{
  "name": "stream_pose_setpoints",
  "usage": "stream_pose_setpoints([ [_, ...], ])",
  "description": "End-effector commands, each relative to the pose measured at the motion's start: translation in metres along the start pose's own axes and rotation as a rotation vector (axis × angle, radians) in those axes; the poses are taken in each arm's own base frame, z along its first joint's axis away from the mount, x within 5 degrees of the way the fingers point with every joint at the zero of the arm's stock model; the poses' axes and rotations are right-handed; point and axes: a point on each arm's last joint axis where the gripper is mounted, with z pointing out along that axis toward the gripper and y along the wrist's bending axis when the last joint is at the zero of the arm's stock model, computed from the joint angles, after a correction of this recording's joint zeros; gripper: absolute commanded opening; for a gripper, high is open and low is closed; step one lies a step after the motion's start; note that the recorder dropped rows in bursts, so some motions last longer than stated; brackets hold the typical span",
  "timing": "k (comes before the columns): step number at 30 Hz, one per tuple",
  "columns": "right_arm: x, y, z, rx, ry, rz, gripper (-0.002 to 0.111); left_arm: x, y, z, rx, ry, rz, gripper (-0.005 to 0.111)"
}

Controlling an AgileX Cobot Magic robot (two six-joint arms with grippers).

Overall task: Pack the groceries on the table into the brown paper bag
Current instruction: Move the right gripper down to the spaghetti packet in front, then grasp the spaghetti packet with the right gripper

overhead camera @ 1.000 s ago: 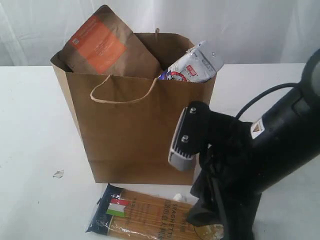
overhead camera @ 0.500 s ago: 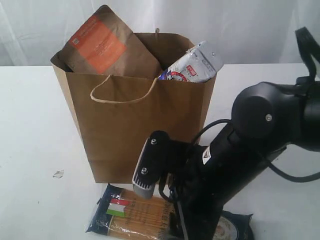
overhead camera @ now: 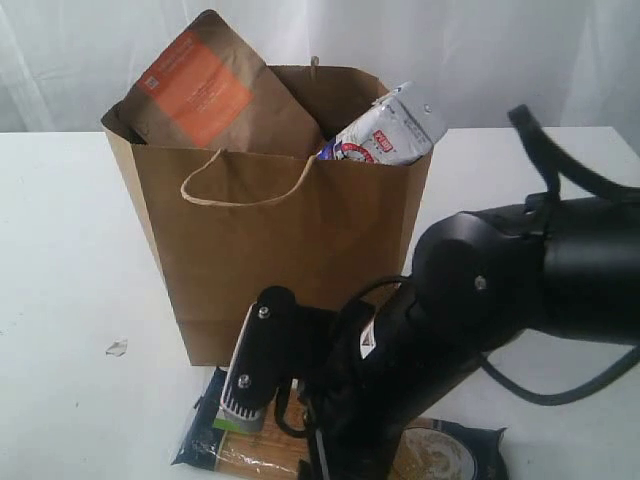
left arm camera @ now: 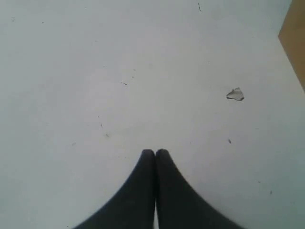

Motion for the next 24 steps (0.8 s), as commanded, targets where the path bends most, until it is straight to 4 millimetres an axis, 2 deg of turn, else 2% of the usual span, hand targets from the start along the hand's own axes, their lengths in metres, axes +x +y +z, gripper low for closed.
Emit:
stream_pose_setpoints([
  [1, -0.0016, 0.0054, 0.0062, -0.016, 0.006, -0.014, 0.073, 0.0011, -0.0002, 0.0000, 0.002, 0.001, -0.018, 0.000],
  [3, -0.0024, 0.0062, 0.0062, -0.026, -0.003, 0.020, 0.073, 0.0011, -0.0002, 0.0000, 0.002, 0.001, -0.018, 0.000],
  [10, -0.0029, 0.0074, 0.0061, -0.039, -0.001, 0.343, 0.073, 0.0011, -0.0002, 0.0000, 0.002, 0.001, -0.018, 0.000],
  [14, -0.0031, 0.0063, 0.0062, -0.028, -0.005, 0.343, 0.074, 0.0011, -0.0002, 0.0000, 0.002, 0.001, -0.018, 0.000],
  [20, -0.0006, 0.0009, 0.0061, 0.035, 0.013, 0.259, 0.098, 0.0011, -0.0002, 0.0000, 0.002, 0.001, -0.018, 0.000],
  [24, -0.0005, 0.0011, 0.0058, 0.032, 0.018, 0.272, 0.101, 0.0011, -0.0002, 0.0000, 0.002, 0.001, -0.018, 0.000],
])
